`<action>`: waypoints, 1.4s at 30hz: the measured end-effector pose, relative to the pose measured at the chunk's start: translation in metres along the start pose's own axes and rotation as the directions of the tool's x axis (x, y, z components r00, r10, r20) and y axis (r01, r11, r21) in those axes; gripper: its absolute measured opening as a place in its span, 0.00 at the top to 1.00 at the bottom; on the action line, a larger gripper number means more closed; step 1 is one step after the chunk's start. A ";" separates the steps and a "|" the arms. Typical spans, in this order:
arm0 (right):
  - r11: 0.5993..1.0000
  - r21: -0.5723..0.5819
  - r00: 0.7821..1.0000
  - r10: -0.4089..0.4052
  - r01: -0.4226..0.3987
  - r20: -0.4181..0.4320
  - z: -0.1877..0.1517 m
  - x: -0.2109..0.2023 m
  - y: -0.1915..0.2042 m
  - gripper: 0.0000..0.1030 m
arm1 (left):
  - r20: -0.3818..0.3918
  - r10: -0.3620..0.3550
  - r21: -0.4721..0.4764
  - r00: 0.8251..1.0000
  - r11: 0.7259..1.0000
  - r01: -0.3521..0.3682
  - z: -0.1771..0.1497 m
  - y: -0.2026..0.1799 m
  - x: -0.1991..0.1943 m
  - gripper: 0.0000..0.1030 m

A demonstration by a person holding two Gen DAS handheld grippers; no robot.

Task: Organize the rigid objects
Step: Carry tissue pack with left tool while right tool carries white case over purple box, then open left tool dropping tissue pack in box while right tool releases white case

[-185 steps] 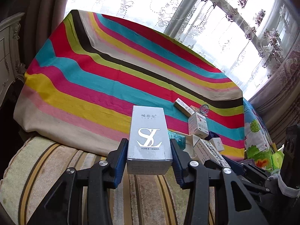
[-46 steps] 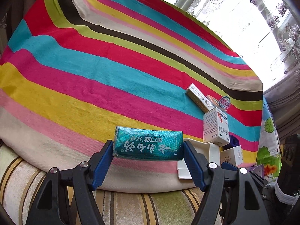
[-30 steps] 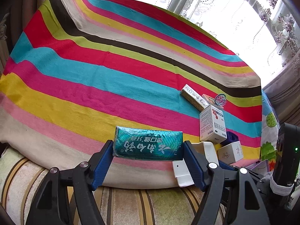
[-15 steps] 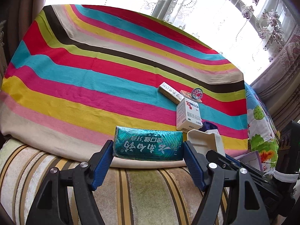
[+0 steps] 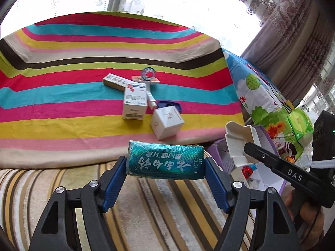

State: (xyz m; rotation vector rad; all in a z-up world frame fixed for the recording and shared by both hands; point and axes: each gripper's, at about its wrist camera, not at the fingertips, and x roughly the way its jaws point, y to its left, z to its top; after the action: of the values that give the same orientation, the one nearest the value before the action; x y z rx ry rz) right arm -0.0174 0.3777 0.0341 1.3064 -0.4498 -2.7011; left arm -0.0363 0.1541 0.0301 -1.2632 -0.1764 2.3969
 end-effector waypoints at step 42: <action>0.881 0.328 0.929 -0.368 0.340 0.025 -0.038 -0.103 -0.206 0.45 | -0.282 -0.206 0.317 0.937 0.902 0.294 -0.057 -0.157 0.038 0.24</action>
State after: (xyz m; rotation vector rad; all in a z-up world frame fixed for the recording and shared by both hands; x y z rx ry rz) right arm 0.0831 0.5879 0.0254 1.4803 -0.7528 -3.0987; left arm 0.0394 0.3072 0.0154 -1.2581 0.1541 1.9257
